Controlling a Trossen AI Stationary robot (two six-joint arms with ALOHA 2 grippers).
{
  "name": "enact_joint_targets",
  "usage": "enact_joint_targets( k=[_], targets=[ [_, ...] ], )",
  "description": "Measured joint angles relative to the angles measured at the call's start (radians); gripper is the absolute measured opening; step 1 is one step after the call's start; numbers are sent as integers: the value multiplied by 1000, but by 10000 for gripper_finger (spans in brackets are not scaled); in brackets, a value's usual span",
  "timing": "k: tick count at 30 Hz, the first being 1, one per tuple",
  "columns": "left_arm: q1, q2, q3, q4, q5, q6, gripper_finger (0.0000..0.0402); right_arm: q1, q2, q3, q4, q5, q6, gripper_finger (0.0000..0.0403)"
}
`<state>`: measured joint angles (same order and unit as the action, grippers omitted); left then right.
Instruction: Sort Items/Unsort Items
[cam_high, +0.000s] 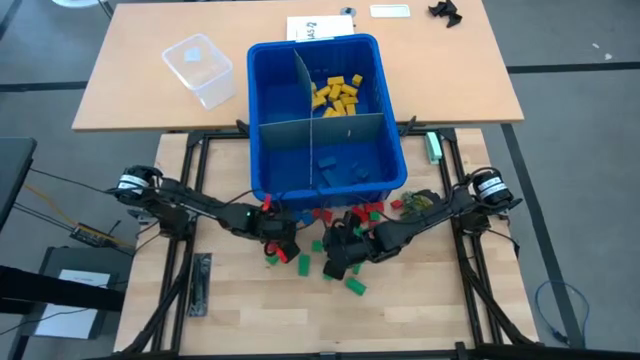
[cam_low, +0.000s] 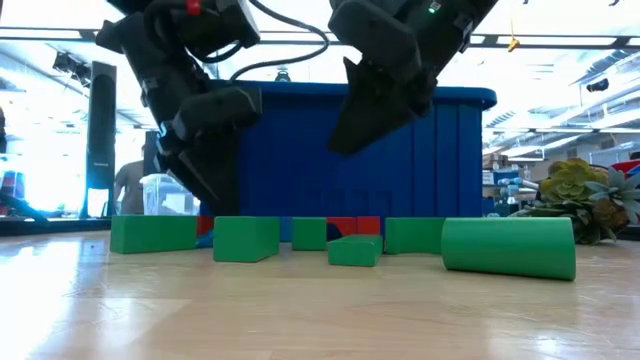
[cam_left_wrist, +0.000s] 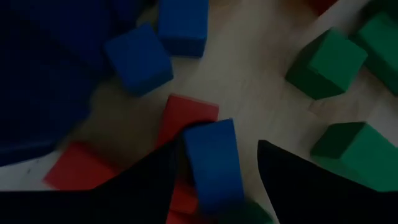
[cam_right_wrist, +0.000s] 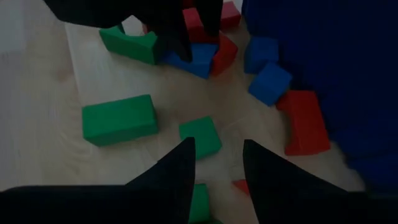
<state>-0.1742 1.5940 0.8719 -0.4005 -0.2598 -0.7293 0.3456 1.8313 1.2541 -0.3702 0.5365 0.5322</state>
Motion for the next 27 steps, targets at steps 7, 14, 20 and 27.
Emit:
enact_joint_targets(
  k=[7, 14, 20, 27],
  targets=[
    [21, 22, 0, 9, 9, 20, 229, 27, 0, 0, -1, 41, 43, 134],
    [27, 99, 0, 82, 33, 25, 229, 49, 0, 0, -10, 51, 74, 134],
    [49, 99, 0, 91, 65, 17, 229, 62, 0, 0, -12, 51, 86, 134],
    [56, 98, 0, 97, 89, 15, 167, 68, 0, 0, -21, 51, 86, 133]
  ],
)
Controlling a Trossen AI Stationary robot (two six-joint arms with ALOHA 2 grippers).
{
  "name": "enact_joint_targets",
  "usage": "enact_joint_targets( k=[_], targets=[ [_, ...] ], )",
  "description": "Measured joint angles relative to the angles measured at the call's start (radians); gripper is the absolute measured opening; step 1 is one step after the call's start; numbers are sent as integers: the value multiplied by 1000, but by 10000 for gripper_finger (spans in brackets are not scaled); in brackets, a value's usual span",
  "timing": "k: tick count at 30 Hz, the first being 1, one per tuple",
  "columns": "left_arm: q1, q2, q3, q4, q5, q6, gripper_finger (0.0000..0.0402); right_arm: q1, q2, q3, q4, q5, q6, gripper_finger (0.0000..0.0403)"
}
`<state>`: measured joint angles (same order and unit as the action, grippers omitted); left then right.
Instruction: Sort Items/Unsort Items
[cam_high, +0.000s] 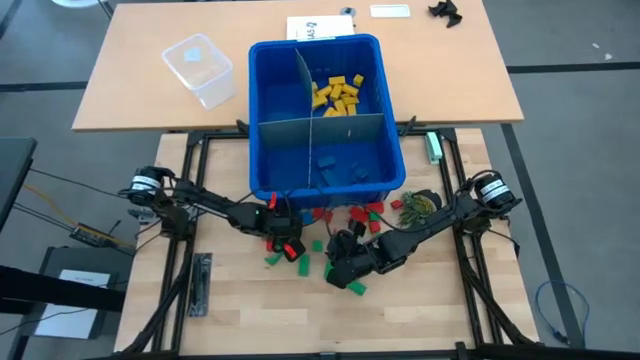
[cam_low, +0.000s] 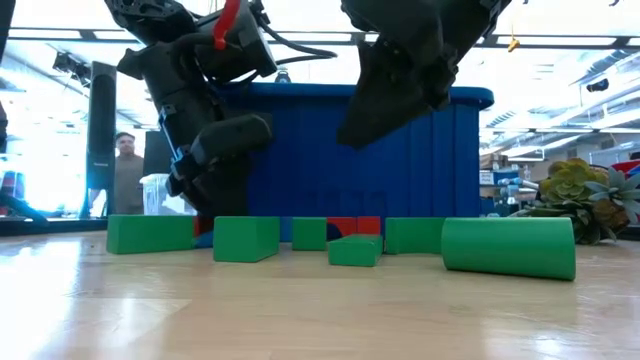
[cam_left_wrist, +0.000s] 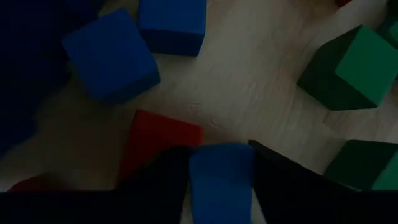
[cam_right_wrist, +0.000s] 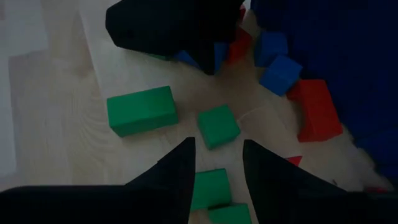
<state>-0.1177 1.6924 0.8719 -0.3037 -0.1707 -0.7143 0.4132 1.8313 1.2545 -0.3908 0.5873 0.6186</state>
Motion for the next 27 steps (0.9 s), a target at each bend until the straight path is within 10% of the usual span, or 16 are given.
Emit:
enact_joint_targets(
  k=[11, 27],
  targets=[
    [-63, -3, 48, -31, 0, 52, 140, 35, -8, 0, -18, 0, -1, 127],
    [-142, -47, 533, -264, -245, 420, 140, 163, -269, 0, -244, 151, 47, 125]
  ],
)
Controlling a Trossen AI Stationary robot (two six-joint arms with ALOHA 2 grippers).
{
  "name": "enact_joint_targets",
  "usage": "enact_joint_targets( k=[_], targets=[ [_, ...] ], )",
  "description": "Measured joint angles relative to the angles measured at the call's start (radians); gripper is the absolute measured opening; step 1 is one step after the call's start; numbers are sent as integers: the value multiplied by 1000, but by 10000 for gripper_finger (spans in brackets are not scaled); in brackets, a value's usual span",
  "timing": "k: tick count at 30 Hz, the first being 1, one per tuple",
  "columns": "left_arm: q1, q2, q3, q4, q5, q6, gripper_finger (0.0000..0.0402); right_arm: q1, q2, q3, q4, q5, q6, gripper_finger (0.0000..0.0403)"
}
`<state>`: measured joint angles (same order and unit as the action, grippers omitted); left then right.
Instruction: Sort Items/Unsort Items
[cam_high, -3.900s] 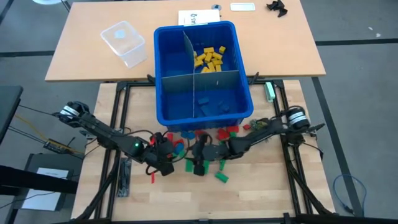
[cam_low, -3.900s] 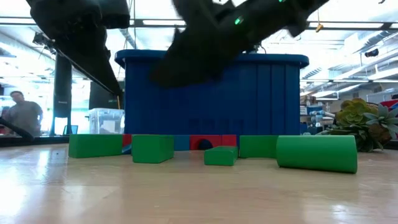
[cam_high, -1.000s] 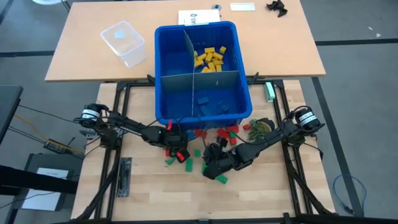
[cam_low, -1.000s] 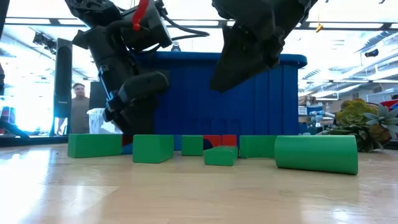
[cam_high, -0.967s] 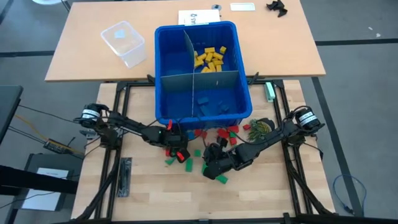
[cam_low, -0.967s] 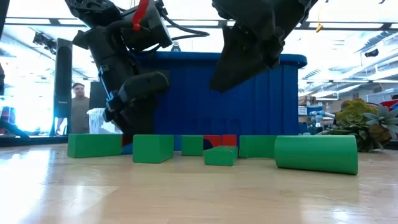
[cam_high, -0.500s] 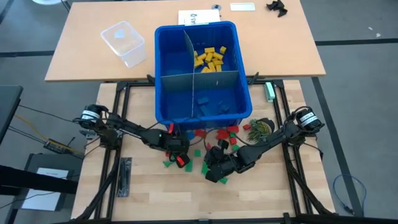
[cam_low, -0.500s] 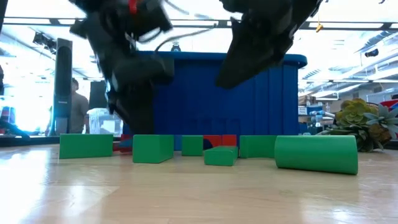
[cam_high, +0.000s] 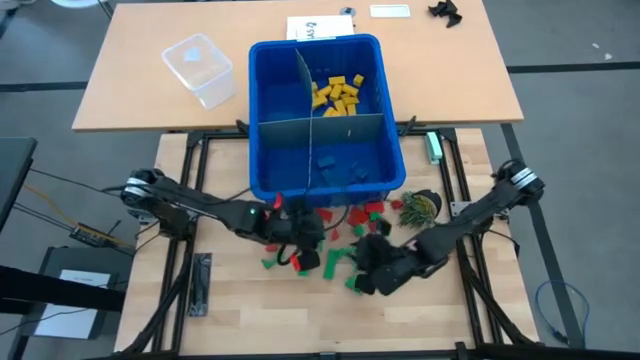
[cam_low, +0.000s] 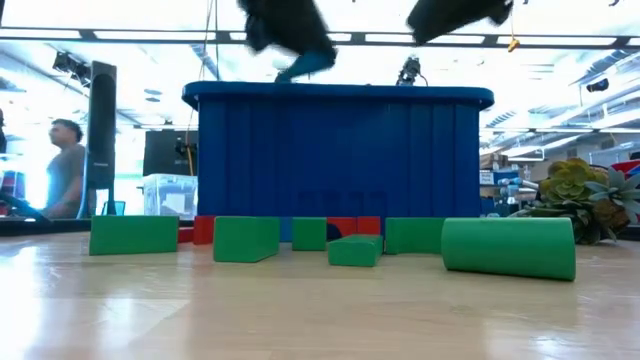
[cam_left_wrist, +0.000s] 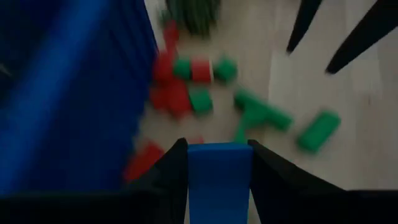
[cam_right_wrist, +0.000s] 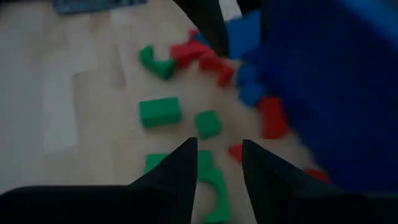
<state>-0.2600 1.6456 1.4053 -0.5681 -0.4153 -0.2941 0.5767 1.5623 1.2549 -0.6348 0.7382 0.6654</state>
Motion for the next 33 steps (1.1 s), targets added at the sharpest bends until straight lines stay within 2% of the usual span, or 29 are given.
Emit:
enact_joint_targets(
  k=[4, 8, 11, 16, 19, 23, 26, 29, 33],
  targets=[
    [43, -1, 103, 56, -95, 157, 140, 27, -73, 0, -45, 127, 21, 125],
    [117, -1, 144, 198, -169, 314, 140, 23, -122, 0, -43, 213, 7, 123],
    [193, 1, 145, 298, -175, 395, 140, 8, -139, 0, -53, 248, -7, 123],
    [327, 24, 144, 380, -168, 423, 141, -23, -142, 0, -100, 253, -14, 122],
    [377, 28, 144, 375, -134, 403, 172, -43, -142, 0, -128, 240, -15, 123],
    [399, 27, 144, 356, -71, 390, 251, -69, -142, 0, -146, 237, -29, 122],
    [384, 15, 142, 322, -72, 368, 296, -84, -142, 0, -146, 230, -47, 121],
    [342, -16, 143, 268, -136, 365, 316, -93, -141, 0, -146, 227, -49, 123],
    [265, -71, 143, 155, -245, 366, 316, -95, -141, -4, -136, 227, -48, 122]
  ],
)
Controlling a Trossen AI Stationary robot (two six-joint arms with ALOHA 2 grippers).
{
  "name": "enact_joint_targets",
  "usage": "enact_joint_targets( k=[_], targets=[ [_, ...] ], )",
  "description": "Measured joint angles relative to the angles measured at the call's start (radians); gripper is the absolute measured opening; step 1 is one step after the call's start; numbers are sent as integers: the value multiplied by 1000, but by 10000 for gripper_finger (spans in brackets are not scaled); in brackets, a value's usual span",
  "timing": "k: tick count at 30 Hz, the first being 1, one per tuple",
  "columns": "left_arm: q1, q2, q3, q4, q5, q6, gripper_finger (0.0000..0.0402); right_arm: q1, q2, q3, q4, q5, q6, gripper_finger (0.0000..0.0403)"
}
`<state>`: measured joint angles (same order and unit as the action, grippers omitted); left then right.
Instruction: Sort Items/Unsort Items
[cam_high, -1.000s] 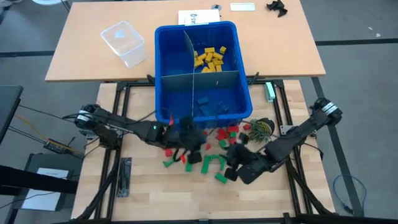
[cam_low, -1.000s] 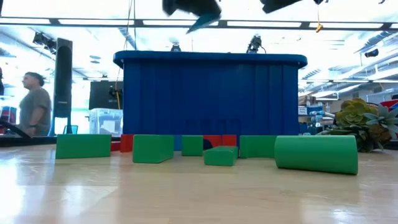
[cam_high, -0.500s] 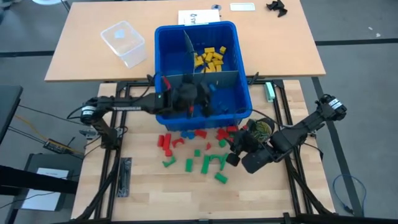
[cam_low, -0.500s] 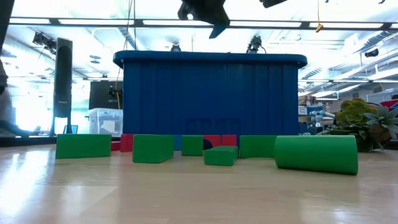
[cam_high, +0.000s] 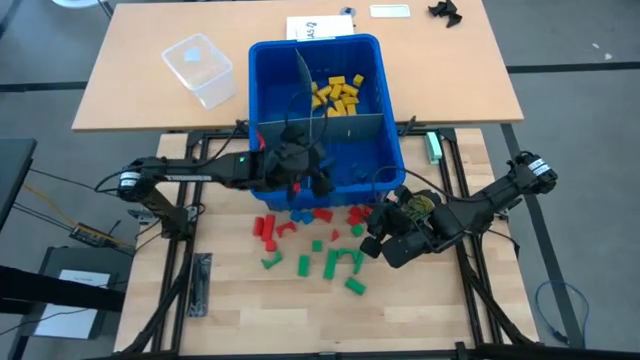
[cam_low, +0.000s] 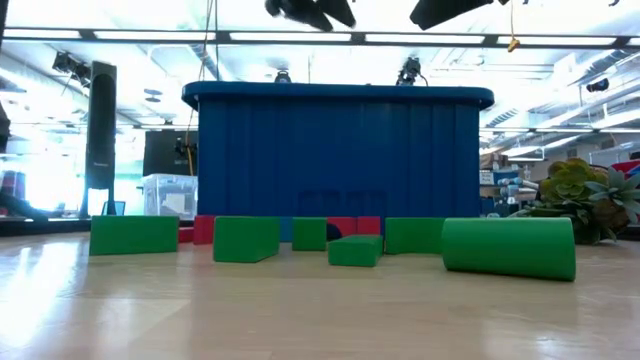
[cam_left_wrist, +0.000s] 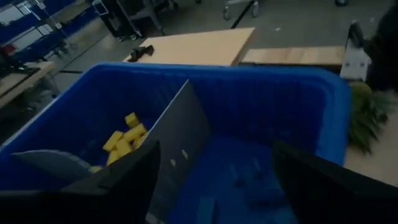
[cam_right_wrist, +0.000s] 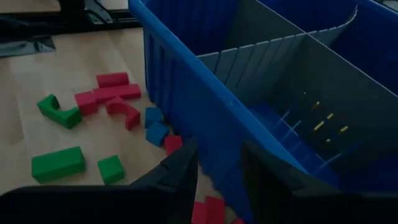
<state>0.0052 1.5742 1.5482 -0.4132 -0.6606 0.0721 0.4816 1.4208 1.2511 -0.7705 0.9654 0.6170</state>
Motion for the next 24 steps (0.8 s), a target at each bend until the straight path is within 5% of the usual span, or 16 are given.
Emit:
enact_joint_targets(
  k=[9, 24],
  targets=[
    [-156, -120, -44, -179, -87, -103, 284, -9, 1, -116, 250, -81, -8, 122],
    [-259, -370, -559, 33, -98, -372, 270, -104, 2, -345, 830, -264, -56, 130]
  ],
)
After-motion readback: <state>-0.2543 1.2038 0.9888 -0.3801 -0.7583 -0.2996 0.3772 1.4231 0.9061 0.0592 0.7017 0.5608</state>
